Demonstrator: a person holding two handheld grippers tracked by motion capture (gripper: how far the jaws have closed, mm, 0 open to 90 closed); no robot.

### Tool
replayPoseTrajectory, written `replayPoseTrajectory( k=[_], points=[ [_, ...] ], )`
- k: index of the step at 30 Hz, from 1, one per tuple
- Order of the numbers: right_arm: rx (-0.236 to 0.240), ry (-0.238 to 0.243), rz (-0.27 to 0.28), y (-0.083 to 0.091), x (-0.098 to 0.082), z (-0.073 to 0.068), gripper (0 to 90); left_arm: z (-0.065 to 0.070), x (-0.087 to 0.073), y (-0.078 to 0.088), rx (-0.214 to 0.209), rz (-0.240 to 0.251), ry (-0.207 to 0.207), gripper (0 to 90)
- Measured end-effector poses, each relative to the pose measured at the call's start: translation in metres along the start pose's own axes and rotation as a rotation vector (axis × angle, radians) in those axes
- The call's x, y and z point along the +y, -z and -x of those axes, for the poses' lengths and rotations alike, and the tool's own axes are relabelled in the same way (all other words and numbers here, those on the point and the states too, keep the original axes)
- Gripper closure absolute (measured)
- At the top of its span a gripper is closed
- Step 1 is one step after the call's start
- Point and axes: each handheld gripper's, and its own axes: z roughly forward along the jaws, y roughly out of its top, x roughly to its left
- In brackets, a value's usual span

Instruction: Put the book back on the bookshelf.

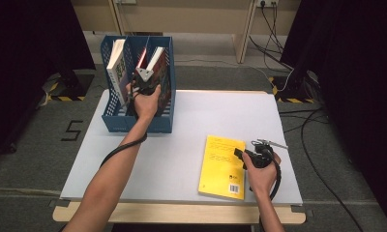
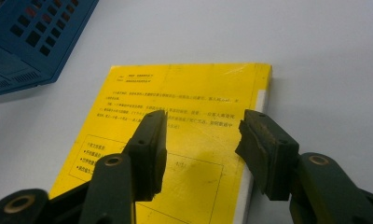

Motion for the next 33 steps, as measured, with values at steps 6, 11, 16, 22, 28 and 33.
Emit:
replayPoseTrajectory(
  k=[6, 11, 16, 22, 28, 33],
  points=[
    [0.002, -0.010, -0.008, -0.001, 0.000, -0.001, 50.6, 0.000, -0.001, 0.010, -0.017, 0.006, -0.002, 68.0],
    [0.001, 0.003, -0.002, 0.000, 0.000, -0.001, 50.6, 0.000, -0.003, 0.016, -0.027, 0.007, 0.018, 68.7],
    [0.000, 0.007, 0.000, 0.000, 0.000, 0.000, 50.6, 0.001, -0.004, 0.019, -0.034, -0.002, 0.022, 69.6],
    [0.000, 0.004, -0.003, 0.000, 0.000, -0.001, 50.6, 0.003, -0.005, 0.016, -0.037, -0.022, 0.032, 70.7],
    [-0.002, 0.000, -0.004, -0.001, -0.001, -0.002, 50.7, 0.002, -0.006, 0.013, -0.035, -0.031, 0.034, 73.2],
    [-0.005, 0.004, -0.003, -0.001, -0.001, -0.002, 50.7, -0.002, -0.007, 0.011, -0.006, -0.012, 0.039, 73.8]
  ],
)
